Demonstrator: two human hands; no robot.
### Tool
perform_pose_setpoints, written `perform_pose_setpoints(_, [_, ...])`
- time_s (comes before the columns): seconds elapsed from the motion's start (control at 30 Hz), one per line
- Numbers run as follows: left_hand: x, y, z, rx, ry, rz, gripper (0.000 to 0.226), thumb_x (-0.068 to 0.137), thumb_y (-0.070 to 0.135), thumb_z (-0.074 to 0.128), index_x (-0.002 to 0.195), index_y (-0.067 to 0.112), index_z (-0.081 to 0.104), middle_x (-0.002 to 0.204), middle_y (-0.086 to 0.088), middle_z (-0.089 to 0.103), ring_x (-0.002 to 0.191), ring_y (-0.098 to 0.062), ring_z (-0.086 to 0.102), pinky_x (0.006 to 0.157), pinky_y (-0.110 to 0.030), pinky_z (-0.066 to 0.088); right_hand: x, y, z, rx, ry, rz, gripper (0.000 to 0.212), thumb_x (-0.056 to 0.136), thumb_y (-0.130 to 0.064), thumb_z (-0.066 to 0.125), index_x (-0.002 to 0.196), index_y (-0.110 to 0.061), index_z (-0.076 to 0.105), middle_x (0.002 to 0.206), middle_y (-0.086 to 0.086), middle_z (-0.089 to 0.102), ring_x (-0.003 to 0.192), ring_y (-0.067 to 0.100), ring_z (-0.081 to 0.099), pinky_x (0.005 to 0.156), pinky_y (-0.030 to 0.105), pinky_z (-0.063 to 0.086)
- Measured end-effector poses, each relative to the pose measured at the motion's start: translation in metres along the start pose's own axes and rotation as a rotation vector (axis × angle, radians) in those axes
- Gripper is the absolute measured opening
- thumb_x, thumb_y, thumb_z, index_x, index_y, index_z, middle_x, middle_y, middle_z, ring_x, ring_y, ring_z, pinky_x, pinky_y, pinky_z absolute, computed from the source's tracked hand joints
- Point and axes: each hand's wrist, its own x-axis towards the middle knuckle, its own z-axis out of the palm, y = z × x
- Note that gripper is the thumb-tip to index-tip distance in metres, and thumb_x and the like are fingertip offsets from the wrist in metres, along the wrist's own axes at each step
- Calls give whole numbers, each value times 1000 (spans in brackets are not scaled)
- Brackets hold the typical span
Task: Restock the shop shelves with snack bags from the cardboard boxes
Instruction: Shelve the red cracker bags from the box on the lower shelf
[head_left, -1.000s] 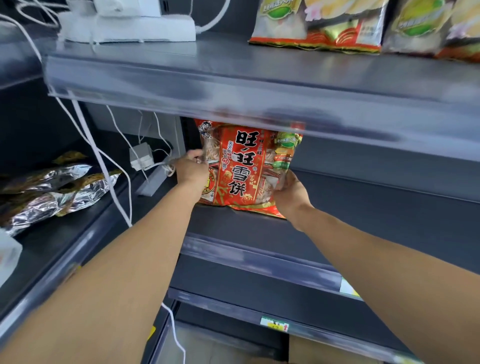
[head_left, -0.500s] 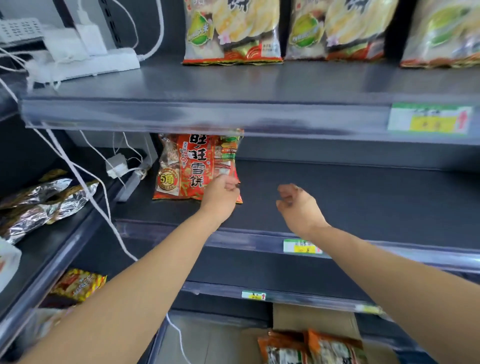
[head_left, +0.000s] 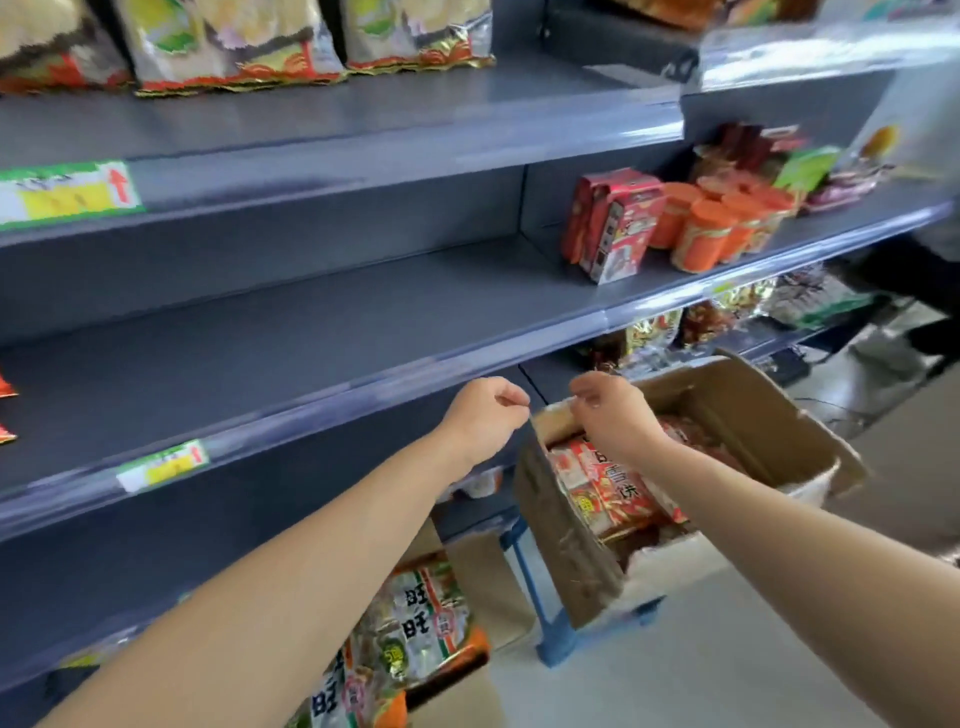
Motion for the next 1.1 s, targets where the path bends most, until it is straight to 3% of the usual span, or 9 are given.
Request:
perform_pose_setpoints(0.2, [32, 37, 128, -9, -114, -94, 11, 90, 9, 56, 89, 18, 62, 103, -11, 63, 97, -23, 62, 90, -38, 54, 3, 130, -87, -13, 89, 258, 34, 91, -12, 55, 124, -6, 61, 121, 13, 65, 109, 29, 60, 93, 35, 49])
perform_pose_setpoints(0.4, [65, 41, 190, -58, -222, -287, 16, 93, 3, 53, 80, 11, 57, 85, -11, 54, 77, -21, 51, 74, -32, 44, 21, 192, -105, -23, 42, 369, 21, 91, -8, 53, 109, -5, 65, 95, 7, 60, 81, 23, 57, 62, 24, 43])
perform_pose_setpoints(0.5, [91, 37, 213, -50, -213, -369, 10, 94, 4, 53, 100, 3, 61, 84, -7, 52, 72, -17, 50, 70, -30, 47, 37, 206, -103, -44, -2, 399, 10, 90, -7, 52, 90, -6, 62, 84, 8, 56, 62, 17, 50, 48, 21, 37])
perform_pose_setpoints(0.6, [115, 28, 233, -31, -224, -438, 30, 95, 7, 53, 124, 0, 55, 79, -2, 50, 66, -13, 46, 63, -25, 44, 57, 219, -100, -52, -32, 429, 13, 89, -6, 53, 95, -1, 64, 84, 7, 57, 65, 18, 52, 53, 22, 40])
perform_pose_setpoints(0.7, [138, 18, 249, -36, -220, -492, 40, 92, 12, 58, 130, 2, 50, 109, -9, 56, 95, -23, 58, 88, -35, 54, 84, 234, -99, -76, -59, 458, 23, 91, -9, 52, 106, 1, 66, 91, 13, 63, 73, 22, 57, 58, 29, 50])
perform_pose_setpoints(0.77, [156, 10, 258, -18, -206, -530, 47, 90, 13, 61, 134, 2, 45, 124, -14, 54, 97, -23, 58, 78, -33, 55, 103, 245, -97, -80, -76, 510, 26, 92, -11, 52, 113, 0, 64, 102, 15, 66, 85, 25, 64, 72, 33, 55])
perform_pose_setpoints(0.83, [171, 4, 263, -22, -201, -558, 50, 90, 13, 62, 135, 1, 43, 125, -16, 53, 82, -18, 56, 65, -27, 49, 121, 257, -94, -78, -104, 561, 28, 92, -14, 54, 115, 0, 62, 98, 12, 63, 84, 25, 62, 63, 30, 52])
perform_pose_setpoints(0.97, [200, -7, 275, -66, -199, -644, 56, 88, 16, 65, 136, 3, 41, 133, -16, 51, 116, -30, 54, 99, -44, 47, 152, 280, -82, -83, -169, 640, 30, 93, -17, 51, 115, 1, 60, 97, 9, 57, 85, 23, 56, 69, 28, 46])
perform_pose_setpoints(1.1, [227, -22, 292, -118, -223, -740, 48, 86, 21, 66, 129, 9, 50, 128, -13, 58, 114, -30, 57, 101, -47, 46, 178, 299, -66, -30, -256, 698, 35, 92, -15, 54, 122, 2, 58, 105, 13, 59, 97, 25, 56, 85, 34, 45])
